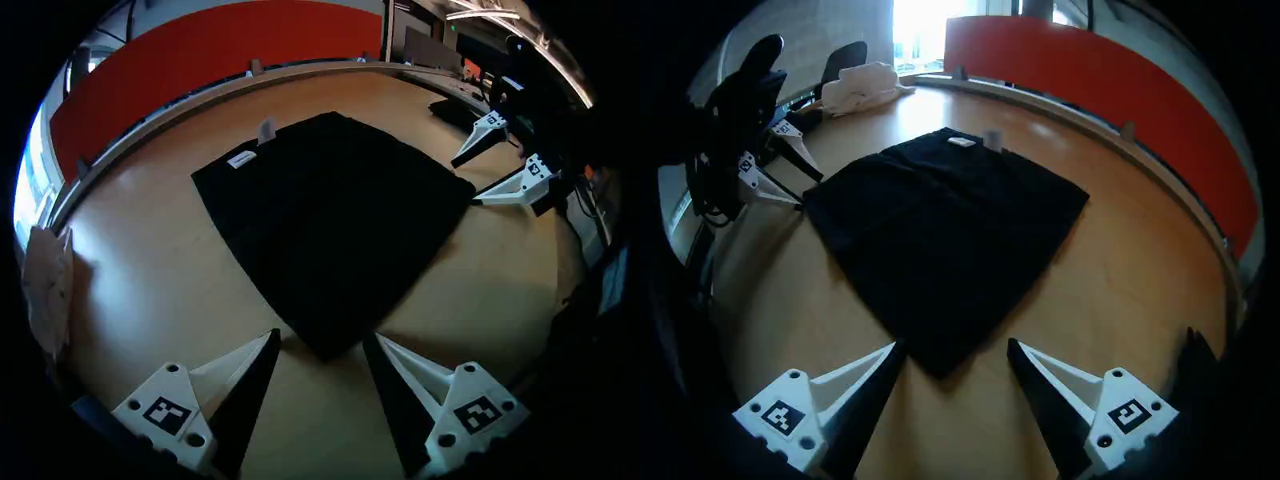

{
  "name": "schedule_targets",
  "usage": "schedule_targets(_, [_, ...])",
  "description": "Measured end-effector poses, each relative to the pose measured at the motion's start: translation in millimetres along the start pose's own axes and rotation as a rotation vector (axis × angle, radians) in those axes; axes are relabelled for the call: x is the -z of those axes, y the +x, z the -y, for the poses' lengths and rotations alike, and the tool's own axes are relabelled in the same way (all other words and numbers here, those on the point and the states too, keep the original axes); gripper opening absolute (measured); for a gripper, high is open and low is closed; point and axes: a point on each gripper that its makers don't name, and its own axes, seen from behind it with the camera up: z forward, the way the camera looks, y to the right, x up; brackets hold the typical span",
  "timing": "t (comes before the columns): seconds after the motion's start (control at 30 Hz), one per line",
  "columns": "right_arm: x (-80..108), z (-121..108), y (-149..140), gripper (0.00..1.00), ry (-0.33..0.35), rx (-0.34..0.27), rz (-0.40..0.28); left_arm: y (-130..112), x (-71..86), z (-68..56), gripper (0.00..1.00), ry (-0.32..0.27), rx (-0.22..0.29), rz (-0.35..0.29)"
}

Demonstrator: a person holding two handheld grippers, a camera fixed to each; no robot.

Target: Fold towel

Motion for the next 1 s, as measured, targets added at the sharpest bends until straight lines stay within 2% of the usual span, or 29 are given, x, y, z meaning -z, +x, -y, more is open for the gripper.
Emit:
schedule_targets(0.2, [-1.2, 4.6, -1.1, 0.83, 0.023, -0.019, 0.002, -0.7, 0.6, -1.0, 0.74, 0.005, 0.005, 0.001])
schedule_targets(0.3, [-0.6, 7.7, -0.8, 0.74, 0.033, -0.006, 0.000, -0.7, 1.0, -2.0, 0.72, 0.009, 0.009, 0.003])
schedule_targets(0.43, [0.0, 10.8, 0.1, 0.62, 0.045, 0.003, 0.004, -0.3, 1.5, -2.6, 0.66, 0.013, 0.016, 0.010])
schedule_targets(0.77, [-1.5, 9.6, 2.3, 0.27, 0.051, 0.001, 0.013, 1.1, 1.1, -4.5, 0.43, 0.031, 0.042, 0.027])
schedule_targets(0.83, [-1.9, 9.7, 2.8, 0.24, 0.051, -0.002, 0.013, 1.6, 1.1, -3.7, 0.28, 0.038, 0.051, 0.030])
schedule_targets(1.0, [-2.4, 9.2, 6.2, 0.23, 0.049, -0.007, 0.006, 2.5, 1.2, -3.9, 0.20, 0.044, 0.075, 0.030])
